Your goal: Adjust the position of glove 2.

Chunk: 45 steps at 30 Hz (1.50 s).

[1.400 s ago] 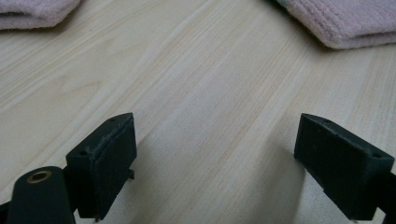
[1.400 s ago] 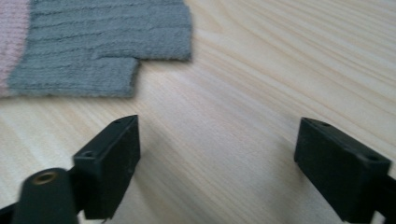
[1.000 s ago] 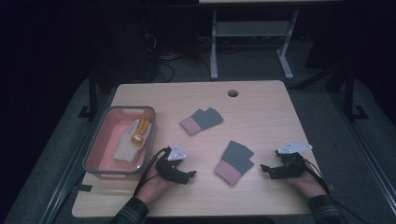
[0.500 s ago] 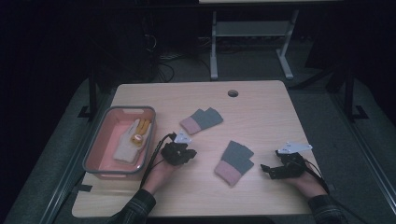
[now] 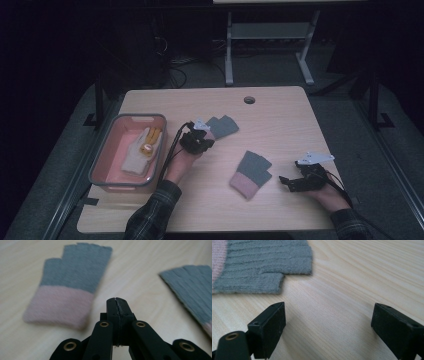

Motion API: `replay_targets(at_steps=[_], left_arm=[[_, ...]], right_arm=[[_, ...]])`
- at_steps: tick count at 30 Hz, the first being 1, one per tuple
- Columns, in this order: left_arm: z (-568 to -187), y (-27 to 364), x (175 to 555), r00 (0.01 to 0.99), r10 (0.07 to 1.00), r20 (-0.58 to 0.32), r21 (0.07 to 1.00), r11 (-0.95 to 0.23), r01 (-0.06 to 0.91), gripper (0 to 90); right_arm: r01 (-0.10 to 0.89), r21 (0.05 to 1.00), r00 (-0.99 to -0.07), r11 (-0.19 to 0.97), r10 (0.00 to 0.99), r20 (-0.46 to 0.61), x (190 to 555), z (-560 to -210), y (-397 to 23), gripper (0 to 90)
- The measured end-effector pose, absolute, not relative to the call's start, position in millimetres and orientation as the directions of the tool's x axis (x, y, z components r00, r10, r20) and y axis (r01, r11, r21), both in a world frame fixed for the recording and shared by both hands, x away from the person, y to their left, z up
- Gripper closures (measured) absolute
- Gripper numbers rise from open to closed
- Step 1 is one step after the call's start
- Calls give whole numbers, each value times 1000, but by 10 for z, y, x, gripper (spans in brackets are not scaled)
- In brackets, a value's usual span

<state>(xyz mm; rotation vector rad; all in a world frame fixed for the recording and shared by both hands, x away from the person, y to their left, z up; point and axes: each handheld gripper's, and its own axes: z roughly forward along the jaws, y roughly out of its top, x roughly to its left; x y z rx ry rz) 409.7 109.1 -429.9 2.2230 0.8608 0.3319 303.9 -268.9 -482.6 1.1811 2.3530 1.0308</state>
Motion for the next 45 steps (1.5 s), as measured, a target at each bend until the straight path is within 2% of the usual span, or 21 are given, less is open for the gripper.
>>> replay_targets(at_steps=[8,15,22,31,45], left_arm=[[-4299,1022,4448,731,682,-9,716,-506,481,896],[-4432,945,4666,723,690,-40,719,-483,500,895],[-4612,885,4779,723,689,-39,675,-516,528,896],[-4595,836,4667,744,667,-47,652,-543,528,897],[-4574,669,4265,819,571,-60,634,-611,473,897]], right_arm=[[565,721,-611,400,791,40,3039,-4826,-2689,120],[565,721,-611,400,791,40,3039,-4826,-2690,120],[565,721,-611,400,791,40,3039,-4826,-2690,120],[565,721,-611,400,790,41,3047,-4826,-2695,122],[566,721,-611,400,791,41,3047,-4826,-2695,122]])
